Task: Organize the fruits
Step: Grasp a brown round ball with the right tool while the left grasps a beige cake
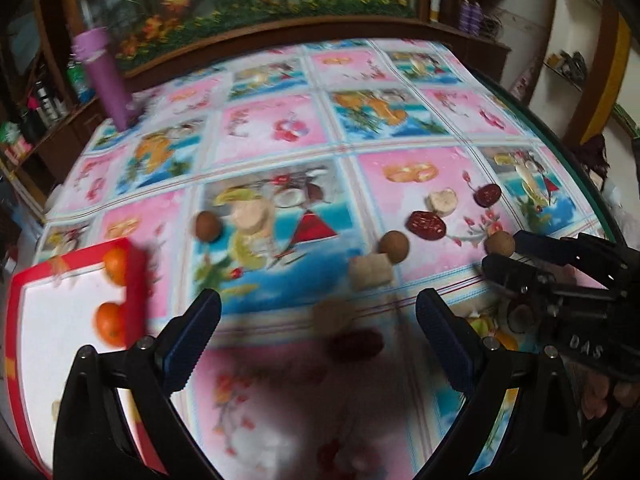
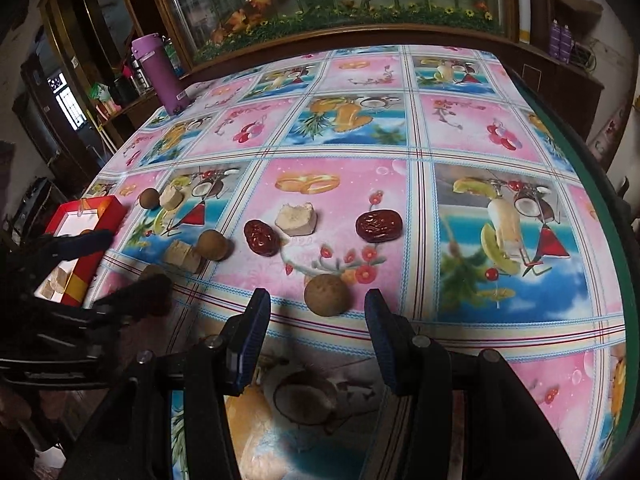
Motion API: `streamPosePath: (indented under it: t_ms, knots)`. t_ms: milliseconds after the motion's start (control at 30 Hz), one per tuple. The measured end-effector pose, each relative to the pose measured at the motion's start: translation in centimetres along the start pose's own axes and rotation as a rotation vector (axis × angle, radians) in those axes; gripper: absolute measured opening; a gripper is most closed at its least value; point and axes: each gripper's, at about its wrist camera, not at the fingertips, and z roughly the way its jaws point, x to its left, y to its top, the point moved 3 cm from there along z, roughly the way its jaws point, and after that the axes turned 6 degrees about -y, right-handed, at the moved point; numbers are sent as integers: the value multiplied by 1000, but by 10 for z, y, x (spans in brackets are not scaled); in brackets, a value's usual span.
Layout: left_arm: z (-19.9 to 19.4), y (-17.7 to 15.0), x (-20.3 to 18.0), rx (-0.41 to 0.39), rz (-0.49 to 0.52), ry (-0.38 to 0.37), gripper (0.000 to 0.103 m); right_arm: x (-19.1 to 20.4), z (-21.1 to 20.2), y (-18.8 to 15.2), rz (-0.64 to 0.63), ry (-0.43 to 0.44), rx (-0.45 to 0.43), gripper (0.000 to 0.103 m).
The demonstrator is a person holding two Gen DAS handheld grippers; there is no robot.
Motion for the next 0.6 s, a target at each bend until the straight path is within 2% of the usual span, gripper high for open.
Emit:
streamPosePath:
  t_ms: [133,200,267,367,400,500,533,600]
  knots:
    - [12,8,-5,8,14,-16,98,0,0,0,1,3,-3,48]
    - [14,10,-7,3,24,-34,92,0,1,1,1,3,-2,48]
    - [20,10,-8,20,40,-43,79,1,2,2,-6,-5,-5,45]
    - [30,6,-8,52,36,-71,66,4,4,3,-16,-7,-6,37]
    - [30,6,-8,42,30,-84,65,5,5,4,-20,-12,-7,34]
    - [29,6,-8,34,39,-93,54,5,6,5,-22,-34,-15,26]
    - [29,7,-7,28,39,-93,47,5,6,5,-20,-35,-15,21]
    - [29,8,-6,22,39,-94,36,4,7,4,-10,-31,-15,21]
